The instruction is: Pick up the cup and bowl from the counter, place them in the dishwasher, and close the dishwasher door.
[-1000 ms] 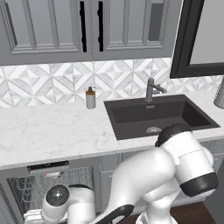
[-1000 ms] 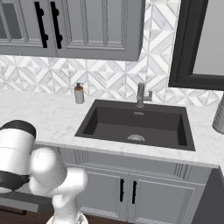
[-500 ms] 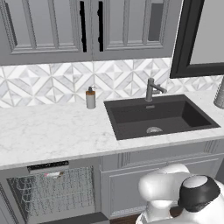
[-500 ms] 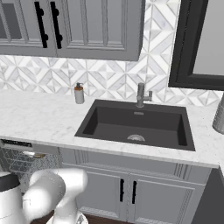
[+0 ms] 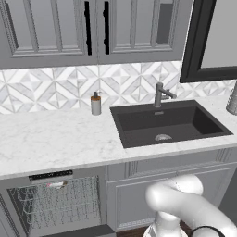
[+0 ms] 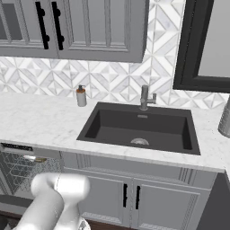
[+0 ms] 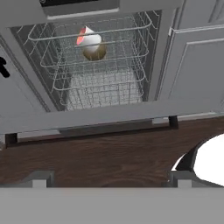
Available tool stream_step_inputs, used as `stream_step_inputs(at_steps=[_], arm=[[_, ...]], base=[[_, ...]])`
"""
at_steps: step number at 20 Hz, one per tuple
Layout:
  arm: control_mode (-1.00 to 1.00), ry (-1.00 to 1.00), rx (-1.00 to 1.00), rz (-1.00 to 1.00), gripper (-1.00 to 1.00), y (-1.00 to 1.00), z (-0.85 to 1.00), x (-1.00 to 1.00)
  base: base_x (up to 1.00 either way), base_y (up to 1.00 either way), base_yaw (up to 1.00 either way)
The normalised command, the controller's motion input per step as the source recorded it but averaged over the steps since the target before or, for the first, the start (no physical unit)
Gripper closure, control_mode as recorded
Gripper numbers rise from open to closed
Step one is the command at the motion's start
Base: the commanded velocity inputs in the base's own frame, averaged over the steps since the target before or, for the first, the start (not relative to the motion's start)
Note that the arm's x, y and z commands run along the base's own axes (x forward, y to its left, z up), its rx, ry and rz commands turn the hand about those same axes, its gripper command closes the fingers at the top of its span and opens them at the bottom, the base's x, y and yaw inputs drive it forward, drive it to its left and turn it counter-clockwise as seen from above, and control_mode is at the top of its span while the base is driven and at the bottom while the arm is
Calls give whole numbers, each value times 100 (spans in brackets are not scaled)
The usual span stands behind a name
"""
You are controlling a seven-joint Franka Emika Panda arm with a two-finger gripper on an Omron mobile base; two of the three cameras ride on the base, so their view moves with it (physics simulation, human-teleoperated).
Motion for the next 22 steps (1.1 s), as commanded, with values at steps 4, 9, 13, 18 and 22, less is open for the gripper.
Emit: stream_step_inputs(at_steps=[4, 9, 13, 18, 22], arm=[[-100, 0, -12, -34, -100, -18, -95, 3], [-100, -7, -5, -10, -100, 1, -47, 27], [-100, -24, 0, 12, -100, -25, -53, 44], [-100, -12, 0, 16, -100, -11, -52, 30], [-100, -12, 0, 10, -100, 0, -26, 39]], base=[[0, 0, 0], [0, 0, 0], [0, 0, 0], [0, 0, 0], [0, 0, 0]])
